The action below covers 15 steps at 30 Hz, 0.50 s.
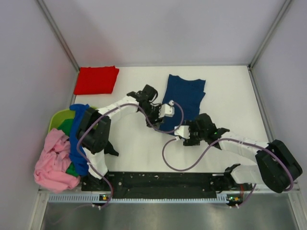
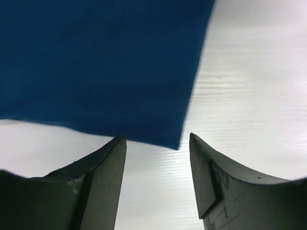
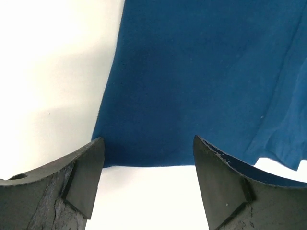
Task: Fold and stack the t-shirts
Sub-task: Fold the folded rectangular tshirt in 1/3 of the way, then grab one side of the 2/3 rectangular tshirt with both arms
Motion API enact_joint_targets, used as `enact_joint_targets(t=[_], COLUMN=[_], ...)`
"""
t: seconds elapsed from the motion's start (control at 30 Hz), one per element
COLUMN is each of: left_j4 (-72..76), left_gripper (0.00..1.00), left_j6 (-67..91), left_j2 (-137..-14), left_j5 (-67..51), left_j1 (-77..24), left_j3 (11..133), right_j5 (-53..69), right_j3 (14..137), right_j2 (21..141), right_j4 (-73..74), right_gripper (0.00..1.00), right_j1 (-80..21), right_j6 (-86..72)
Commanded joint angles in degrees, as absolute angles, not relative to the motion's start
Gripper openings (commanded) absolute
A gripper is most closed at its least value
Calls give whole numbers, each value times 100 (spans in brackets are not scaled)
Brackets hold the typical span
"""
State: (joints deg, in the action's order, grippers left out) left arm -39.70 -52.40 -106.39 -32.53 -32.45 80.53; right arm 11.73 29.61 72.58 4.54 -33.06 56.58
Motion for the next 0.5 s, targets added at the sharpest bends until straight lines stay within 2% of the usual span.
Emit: enact_joint_targets(t=[0.0, 0.1, 0.2, 0.33, 0.47], left_j4=[-3587, -3147, -3453, -3420, -3305], left_gripper=[60, 60, 57, 47, 12], left_j6=[-5968, -5723, -5468, -5396, -5388], left_j2=[-10380, -10563, -10906, -10960, -10872], left_j5=[-2937, -2288, -2066, -1925, -1670], left_j1=[-3576, -3866, -3946, -3964, -4025], left_j3=[7182, 7022, 7346, 7296, 7198], right_j5=[1063, 994, 1019, 1063, 1169], right_j3=[2813, 2856, 2979, 3050, 3102], right_j2=[7207, 7426, 7637, 7366, 6865], right_j4=[879, 800, 1045, 1511, 1757], right_gripper=[74, 72, 69, 69, 70], right_j1=[-3559, -3560, -3577, -3770, -3902], right_j6=[5898, 5845, 5801, 5818, 5889])
